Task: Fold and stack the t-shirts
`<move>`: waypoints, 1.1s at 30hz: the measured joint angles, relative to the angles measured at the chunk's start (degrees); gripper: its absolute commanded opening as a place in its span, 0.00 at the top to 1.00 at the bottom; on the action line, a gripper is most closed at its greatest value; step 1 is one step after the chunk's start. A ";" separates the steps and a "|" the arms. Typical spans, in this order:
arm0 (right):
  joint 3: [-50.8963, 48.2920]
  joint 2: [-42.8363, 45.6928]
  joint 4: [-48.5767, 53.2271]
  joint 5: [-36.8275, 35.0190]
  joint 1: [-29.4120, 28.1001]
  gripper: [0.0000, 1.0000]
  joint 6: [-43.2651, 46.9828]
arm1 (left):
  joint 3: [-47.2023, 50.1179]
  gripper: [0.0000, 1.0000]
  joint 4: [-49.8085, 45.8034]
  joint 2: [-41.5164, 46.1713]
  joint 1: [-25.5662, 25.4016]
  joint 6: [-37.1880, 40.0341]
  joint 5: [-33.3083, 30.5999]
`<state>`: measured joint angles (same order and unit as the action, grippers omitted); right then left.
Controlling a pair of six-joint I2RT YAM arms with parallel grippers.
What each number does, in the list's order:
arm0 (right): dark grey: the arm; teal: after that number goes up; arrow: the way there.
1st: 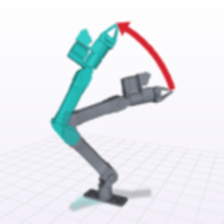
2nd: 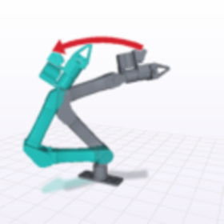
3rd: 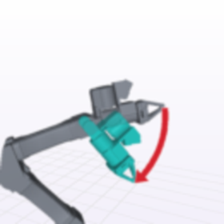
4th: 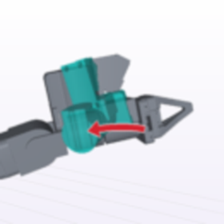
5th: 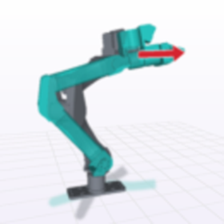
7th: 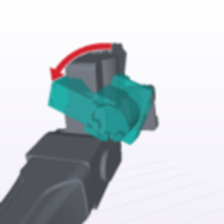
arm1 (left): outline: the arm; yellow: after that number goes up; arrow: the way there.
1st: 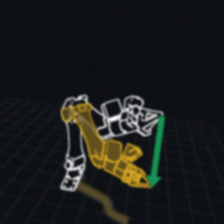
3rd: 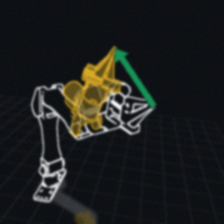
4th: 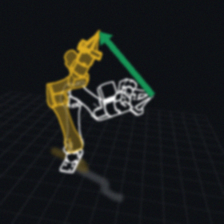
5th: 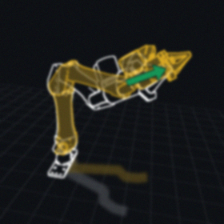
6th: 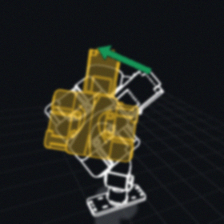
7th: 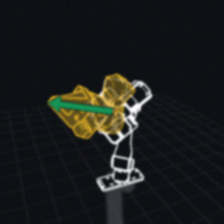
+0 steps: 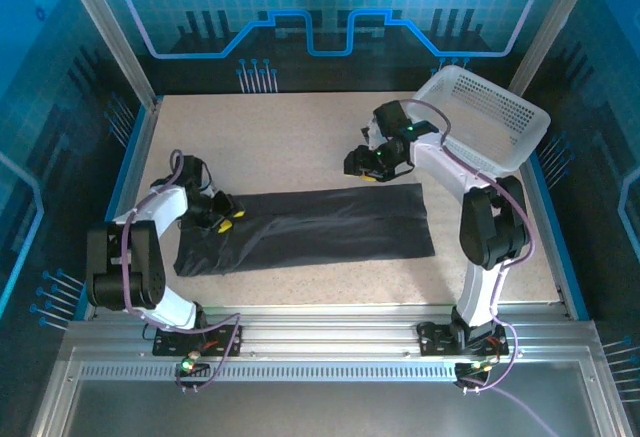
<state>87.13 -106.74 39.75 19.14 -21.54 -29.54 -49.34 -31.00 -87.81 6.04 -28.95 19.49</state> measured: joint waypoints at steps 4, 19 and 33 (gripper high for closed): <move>-1.73 3.02 -1.18 2.71 -0.52 0.47 -0.70 | 0.42 0.70 1.90 -1.03 -0.76 1.36 0.94; -4.83 5.70 -2.25 2.97 -0.55 0.48 -2.82 | 4.44 1.00 0.35 8.35 -3.72 0.33 0.96; -7.04 7.21 -3.32 1.95 -0.55 0.49 -3.69 | 9.77 1.00 -5.14 21.07 -16.00 -12.61 0.74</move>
<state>80.09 -99.53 36.42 21.08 -22.09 -33.23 -39.57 -36.14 -66.74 -9.96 -41.56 20.23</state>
